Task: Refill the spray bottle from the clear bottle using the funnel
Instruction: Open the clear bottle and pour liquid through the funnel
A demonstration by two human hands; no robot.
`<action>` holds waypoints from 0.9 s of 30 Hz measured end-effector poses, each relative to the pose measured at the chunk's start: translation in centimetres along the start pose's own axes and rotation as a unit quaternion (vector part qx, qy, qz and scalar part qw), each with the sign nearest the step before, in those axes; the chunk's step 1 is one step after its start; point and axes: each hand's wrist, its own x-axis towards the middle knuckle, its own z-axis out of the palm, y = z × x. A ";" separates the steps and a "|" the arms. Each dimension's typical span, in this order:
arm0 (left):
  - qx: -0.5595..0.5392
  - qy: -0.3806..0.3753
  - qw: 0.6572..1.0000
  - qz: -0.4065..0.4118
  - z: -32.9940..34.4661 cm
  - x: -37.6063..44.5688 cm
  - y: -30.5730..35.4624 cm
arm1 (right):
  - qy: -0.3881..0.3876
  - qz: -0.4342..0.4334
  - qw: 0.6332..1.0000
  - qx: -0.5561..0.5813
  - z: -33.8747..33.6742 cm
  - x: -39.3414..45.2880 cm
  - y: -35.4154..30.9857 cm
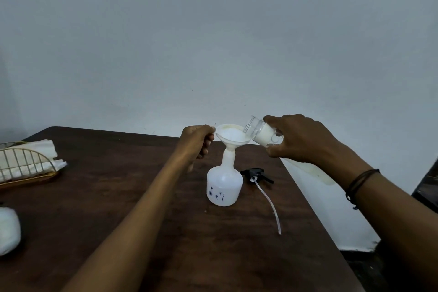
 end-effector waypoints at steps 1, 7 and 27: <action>-0.001 0.001 1.000 0.000 0.0 0.0 0.0 | -0.004 -0.006 1.000 -0.004 -0.1 0.1 0.0; -0.014 -0.002 1.000 -0.002 0.2 0.2 -0.2 | -0.025 -0.025 0.999 -0.036 -0.9 0.6 -0.4; -0.029 -0.009 1.000 -0.003 0.2 0.5 -0.3 | -0.063 -0.024 0.994 -0.089 -3.2 1.4 -1.4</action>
